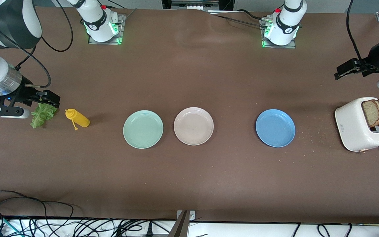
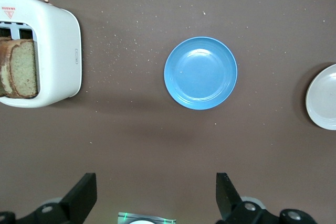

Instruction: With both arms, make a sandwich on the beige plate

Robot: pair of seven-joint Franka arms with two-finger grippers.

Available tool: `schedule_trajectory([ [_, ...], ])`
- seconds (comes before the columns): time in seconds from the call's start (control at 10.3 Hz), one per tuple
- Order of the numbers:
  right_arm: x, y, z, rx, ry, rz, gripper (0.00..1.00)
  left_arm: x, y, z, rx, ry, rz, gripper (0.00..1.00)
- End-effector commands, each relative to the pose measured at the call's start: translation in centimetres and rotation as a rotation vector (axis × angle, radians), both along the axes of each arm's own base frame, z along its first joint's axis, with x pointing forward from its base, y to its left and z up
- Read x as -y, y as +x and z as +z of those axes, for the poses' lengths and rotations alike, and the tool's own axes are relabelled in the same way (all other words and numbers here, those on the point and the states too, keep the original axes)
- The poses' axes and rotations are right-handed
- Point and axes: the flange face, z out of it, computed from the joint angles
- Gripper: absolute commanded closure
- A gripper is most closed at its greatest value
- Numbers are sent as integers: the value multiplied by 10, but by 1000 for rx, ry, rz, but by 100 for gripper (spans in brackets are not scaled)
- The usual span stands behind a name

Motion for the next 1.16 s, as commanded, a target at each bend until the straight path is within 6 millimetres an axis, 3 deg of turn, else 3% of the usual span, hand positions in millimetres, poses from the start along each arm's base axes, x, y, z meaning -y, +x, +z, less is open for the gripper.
schedule_trajectory([
  [0.0, -1, 3, 5, -4, 0, -8, 0, 0, 5, 3, -12, 13, -78, 0],
  [1.07, 0, 3, 3, -12, 1, 3, 0, -1, 6, 1, -16, 7, -108, 0],
])
